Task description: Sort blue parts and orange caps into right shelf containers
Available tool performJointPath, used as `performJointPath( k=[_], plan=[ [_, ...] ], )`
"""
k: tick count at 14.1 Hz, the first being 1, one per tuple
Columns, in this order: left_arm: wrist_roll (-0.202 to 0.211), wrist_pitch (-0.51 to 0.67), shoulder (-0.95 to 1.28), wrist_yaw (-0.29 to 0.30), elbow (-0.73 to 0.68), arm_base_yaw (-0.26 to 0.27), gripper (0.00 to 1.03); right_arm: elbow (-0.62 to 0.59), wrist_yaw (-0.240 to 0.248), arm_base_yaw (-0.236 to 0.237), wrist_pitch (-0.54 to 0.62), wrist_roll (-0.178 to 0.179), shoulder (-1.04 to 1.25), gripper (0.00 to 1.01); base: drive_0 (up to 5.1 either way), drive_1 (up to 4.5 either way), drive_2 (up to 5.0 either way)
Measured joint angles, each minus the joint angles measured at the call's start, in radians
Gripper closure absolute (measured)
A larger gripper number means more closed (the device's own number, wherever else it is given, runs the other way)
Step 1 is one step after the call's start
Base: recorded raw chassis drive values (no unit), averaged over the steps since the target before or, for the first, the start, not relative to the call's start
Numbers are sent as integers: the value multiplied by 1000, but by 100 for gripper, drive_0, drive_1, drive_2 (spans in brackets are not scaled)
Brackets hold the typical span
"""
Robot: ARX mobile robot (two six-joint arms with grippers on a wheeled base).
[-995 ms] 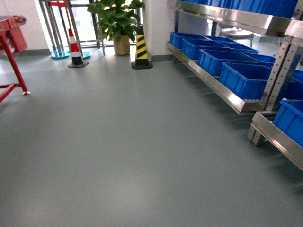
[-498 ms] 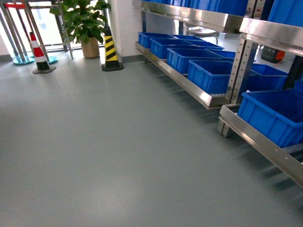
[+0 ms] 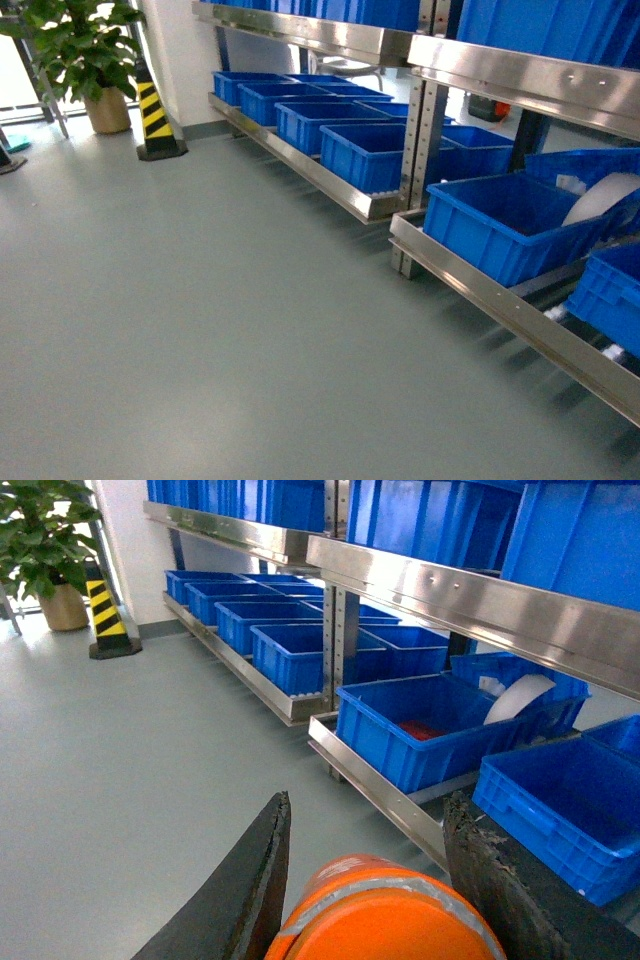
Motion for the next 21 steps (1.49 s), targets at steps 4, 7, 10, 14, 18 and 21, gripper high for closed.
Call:
performJointPath(
  k=[4, 7, 10, 14, 18, 21],
  plan=[
    [0, 0, 0, 0, 0, 0, 58, 0, 0, 0, 0, 0, 0, 60, -152, -152, -152],
    [0, 0, 0, 0, 0, 0, 58, 0, 0, 0, 0, 0, 0, 60, -152, -152, -152],
    [0, 0, 0, 0, 0, 0, 58, 0, 0, 0, 0, 0, 0, 60, -155, -155, -155],
    [0, 0, 0, 0, 0, 0, 58, 0, 0, 0, 0, 0, 0, 60, -151, -151, -151],
    [0, 0, 0, 0, 0, 0, 58, 0, 0, 0, 0, 0, 0, 60, -140, -140, -140],
    [0, 0, 0, 0, 0, 0, 58, 0, 0, 0, 0, 0, 0, 60, -151, -151, -151]
  ],
)
